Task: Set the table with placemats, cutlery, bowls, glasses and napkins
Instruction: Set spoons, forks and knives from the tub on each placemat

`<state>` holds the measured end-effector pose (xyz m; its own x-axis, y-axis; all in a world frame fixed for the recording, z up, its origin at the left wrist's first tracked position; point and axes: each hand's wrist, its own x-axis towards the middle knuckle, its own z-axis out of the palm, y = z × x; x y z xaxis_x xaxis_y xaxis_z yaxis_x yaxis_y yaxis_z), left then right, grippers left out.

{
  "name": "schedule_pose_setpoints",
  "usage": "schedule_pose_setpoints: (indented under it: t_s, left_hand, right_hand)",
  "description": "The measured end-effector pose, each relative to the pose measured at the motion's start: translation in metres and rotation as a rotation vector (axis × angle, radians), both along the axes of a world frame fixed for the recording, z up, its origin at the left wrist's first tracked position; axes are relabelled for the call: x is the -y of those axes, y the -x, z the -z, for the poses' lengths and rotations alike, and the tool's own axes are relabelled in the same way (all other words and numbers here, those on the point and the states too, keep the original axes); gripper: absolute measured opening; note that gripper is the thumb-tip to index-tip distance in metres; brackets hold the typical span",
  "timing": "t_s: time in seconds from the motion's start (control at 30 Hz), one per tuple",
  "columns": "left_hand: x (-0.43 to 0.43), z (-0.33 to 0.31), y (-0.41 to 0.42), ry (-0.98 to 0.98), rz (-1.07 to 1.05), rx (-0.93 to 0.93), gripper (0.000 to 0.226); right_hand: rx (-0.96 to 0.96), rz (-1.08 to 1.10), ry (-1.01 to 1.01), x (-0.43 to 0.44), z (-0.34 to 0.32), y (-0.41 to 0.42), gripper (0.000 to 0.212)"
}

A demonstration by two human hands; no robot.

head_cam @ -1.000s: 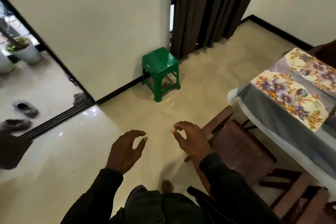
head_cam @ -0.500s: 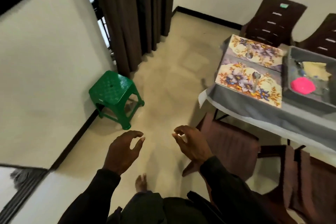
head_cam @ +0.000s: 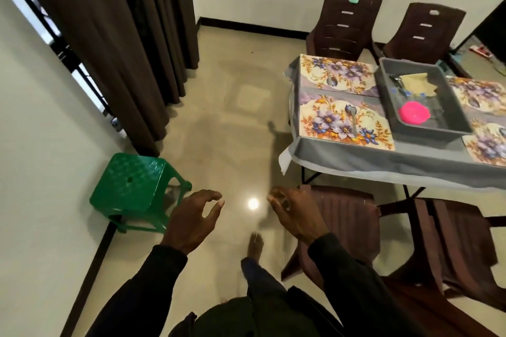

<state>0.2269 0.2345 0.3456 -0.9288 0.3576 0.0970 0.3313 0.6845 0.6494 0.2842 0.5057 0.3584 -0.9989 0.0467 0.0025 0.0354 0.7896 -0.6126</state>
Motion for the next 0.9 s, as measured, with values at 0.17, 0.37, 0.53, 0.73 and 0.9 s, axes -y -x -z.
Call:
schedule_pose_setpoints:
  t_s: [0.17, 0.37, 0.53, 0.73, 0.9]
  left_hand:
    - [-0.025, 0.007, 0.073, 0.01, 0.046, 0.0, 0.018]
    - [-0.075, 0.003, 0.166, 0.067, 0.091, 0.037, 0.019]
    - [-0.132, 0.002, 0.24, 0.082, 0.169, 0.037, 0.018]
    - [-0.193, -0.007, 0.317, 0.048, 0.281, 0.049, 0.018]
    - [-0.241, 0.0, 0.392, 0.04, 0.416, 0.067, 0.017]
  right_hand:
    - [0.01, 0.076, 0.033, -0.028, 0.017, 0.061, 0.044]
    - [0.001, 0.168, 0.053, -0.073, 0.014, 0.146, 0.039]
    - [-0.02, 0.226, -0.013, -0.118, 0.009, 0.211, 0.024]
    - [-0.055, 0.293, -0.025, -0.152, 0.004, 0.259, 0.022]
    - [-0.01, 0.415, -0.035, -0.186, 0.011, 0.297, 0.034]
